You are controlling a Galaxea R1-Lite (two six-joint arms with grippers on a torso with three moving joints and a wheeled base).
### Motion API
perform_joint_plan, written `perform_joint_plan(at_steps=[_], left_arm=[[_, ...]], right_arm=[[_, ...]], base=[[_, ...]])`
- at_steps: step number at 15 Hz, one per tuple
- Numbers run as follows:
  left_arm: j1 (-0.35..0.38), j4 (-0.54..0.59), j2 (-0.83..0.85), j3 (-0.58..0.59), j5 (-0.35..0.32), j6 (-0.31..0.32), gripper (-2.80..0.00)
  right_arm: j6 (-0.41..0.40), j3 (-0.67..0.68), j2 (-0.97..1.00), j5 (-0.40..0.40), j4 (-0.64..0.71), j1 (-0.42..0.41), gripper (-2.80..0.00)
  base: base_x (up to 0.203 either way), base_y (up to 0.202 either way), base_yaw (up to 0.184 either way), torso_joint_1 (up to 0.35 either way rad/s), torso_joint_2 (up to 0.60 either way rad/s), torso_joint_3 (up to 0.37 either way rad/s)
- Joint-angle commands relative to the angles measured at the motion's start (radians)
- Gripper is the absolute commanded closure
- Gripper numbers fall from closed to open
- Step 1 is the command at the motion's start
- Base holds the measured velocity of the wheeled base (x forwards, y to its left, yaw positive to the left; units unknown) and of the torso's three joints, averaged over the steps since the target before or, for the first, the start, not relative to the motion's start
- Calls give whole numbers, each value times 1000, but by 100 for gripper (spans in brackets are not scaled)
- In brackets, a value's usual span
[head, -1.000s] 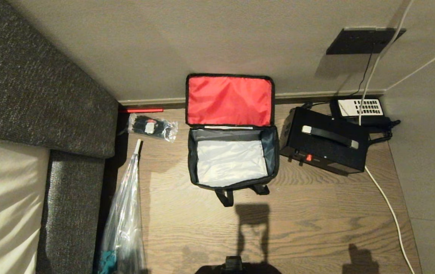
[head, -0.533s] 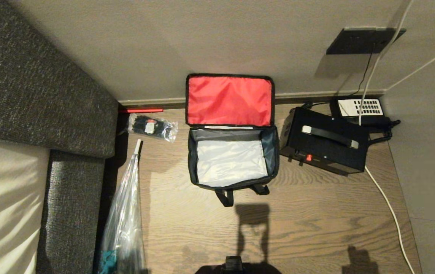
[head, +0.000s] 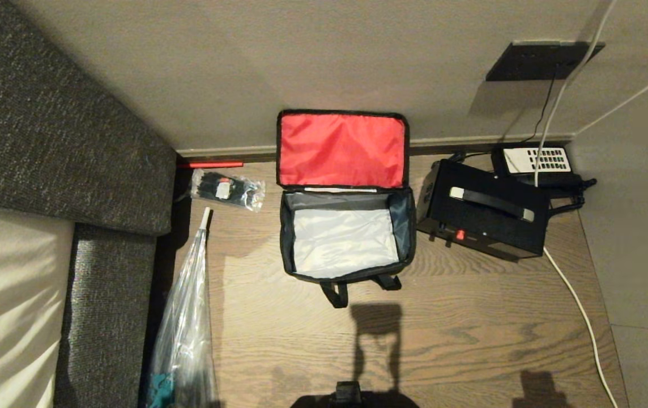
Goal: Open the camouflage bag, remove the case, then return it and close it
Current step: Grip the handle again
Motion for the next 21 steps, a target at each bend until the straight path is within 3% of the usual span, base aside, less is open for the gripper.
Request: perform_joint_plan(at_steps=[1, 3, 5, 9, 11, 13, 17, 21], left_arm=[[1, 0, 0, 3, 1, -1, 0], [1, 0, 0, 3, 1, -1, 0], [1, 0, 0, 3, 1, -1, 0], [1, 0, 0, 3, 1, -2, 0], [1, 0, 0, 3, 1, -1, 0], [1, 0, 0, 3, 1, -1, 0], [1, 0, 0, 3, 1, -1, 0], [1, 0, 0, 3, 1, -1, 0]], right_arm=[[-1, -244, 2, 76, 320, 0, 0], [-1, -369, 3, 222, 504, 0, 0], [26, -406, 4, 291, 540, 0, 0], [88, -484, 66, 297, 440, -2, 0], [151, -564, 255, 277, 424, 8, 0], [158, -613, 558, 232, 386, 28, 0], [47, -632, 1136, 109, 152, 54, 0], [-29, -628, 1588, 85, -375, 71, 0]], base=[[0, 0, 0, 0, 0, 0], [0, 0, 0, 0, 0, 0], [0, 0, 0, 0, 0, 0], [0, 0, 0, 0, 0, 0], [0, 0, 0, 0, 0, 0], [0, 0, 0, 0, 0, 0], [0, 0, 0, 0, 0, 0], [0, 0, 0, 0, 0, 0]])
